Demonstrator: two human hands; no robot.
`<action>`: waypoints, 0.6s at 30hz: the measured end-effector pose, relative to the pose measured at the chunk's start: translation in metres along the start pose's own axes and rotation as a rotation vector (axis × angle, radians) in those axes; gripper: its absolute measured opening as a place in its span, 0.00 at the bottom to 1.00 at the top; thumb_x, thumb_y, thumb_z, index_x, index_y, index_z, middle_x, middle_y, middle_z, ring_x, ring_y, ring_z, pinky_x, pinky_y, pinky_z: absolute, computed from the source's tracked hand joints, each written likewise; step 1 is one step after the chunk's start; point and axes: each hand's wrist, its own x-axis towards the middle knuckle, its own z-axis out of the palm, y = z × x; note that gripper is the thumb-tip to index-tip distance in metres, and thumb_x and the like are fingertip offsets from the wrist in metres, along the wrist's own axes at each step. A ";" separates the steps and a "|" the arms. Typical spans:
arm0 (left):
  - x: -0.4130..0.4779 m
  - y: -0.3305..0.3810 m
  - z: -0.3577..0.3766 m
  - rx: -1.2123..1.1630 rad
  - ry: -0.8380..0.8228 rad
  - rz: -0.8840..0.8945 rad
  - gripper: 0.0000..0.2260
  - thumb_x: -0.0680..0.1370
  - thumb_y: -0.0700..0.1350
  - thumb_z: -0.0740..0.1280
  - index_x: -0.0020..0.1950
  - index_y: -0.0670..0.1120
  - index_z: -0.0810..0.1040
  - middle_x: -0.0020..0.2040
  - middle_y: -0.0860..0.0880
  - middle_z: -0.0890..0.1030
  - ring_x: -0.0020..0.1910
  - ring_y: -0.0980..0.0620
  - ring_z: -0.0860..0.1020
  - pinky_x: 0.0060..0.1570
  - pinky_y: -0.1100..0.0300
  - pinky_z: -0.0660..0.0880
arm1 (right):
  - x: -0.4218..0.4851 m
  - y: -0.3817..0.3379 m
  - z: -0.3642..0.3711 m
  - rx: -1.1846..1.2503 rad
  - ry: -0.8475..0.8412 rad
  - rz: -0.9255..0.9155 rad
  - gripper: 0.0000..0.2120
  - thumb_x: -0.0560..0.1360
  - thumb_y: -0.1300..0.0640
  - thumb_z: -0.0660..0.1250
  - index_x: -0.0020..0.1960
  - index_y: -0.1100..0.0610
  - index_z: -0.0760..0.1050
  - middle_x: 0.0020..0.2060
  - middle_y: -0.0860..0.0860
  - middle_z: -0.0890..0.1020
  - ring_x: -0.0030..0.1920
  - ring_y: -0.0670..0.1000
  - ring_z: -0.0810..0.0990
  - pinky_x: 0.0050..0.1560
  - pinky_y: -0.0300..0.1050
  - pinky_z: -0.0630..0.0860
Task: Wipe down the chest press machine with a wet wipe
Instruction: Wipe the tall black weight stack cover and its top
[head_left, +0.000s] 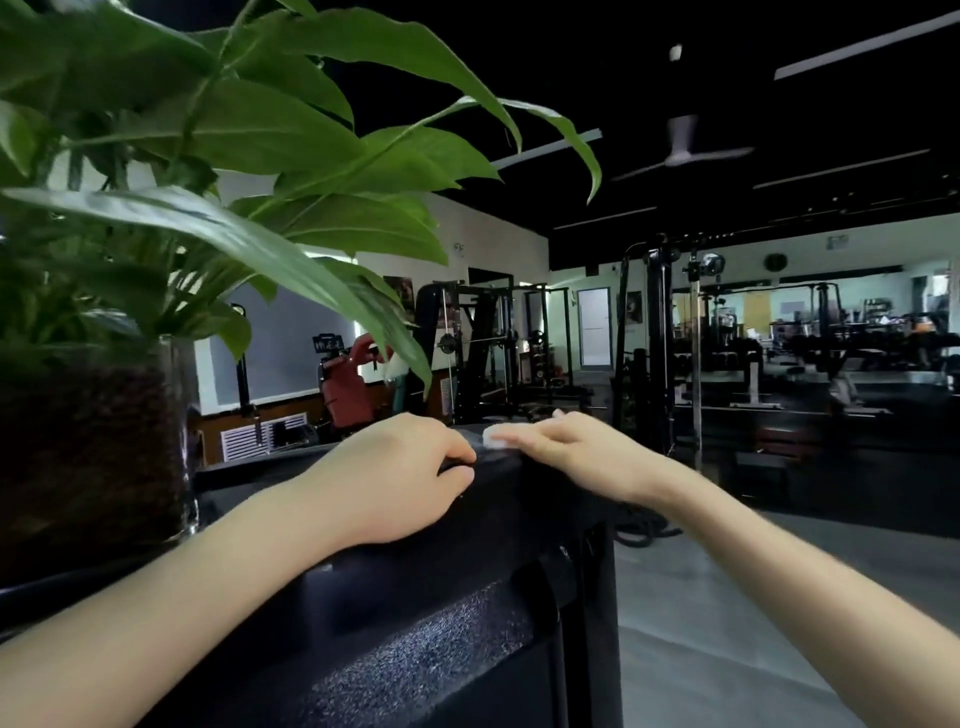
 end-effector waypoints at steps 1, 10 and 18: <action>-0.001 -0.001 0.001 -0.015 0.008 -0.005 0.14 0.80 0.51 0.58 0.64 0.55 0.75 0.62 0.57 0.76 0.62 0.58 0.71 0.62 0.64 0.66 | -0.001 0.006 -0.005 0.040 0.021 0.063 0.22 0.77 0.39 0.56 0.63 0.48 0.77 0.63 0.41 0.75 0.63 0.37 0.71 0.58 0.20 0.61; -0.004 -0.006 0.006 -0.076 0.133 -0.062 0.10 0.75 0.52 0.67 0.55 0.55 0.80 0.53 0.59 0.77 0.55 0.60 0.73 0.54 0.68 0.67 | 0.047 -0.005 0.004 0.019 -0.171 0.087 0.21 0.79 0.42 0.57 0.66 0.51 0.74 0.67 0.45 0.73 0.67 0.43 0.70 0.69 0.38 0.61; -0.008 -0.003 -0.004 -0.167 0.015 -0.180 0.18 0.69 0.44 0.73 0.57 0.55 0.79 0.52 0.58 0.76 0.51 0.62 0.74 0.46 0.74 0.65 | 0.057 0.019 -0.003 0.108 0.003 0.259 0.16 0.79 0.51 0.63 0.60 0.59 0.79 0.60 0.51 0.80 0.62 0.49 0.76 0.59 0.39 0.69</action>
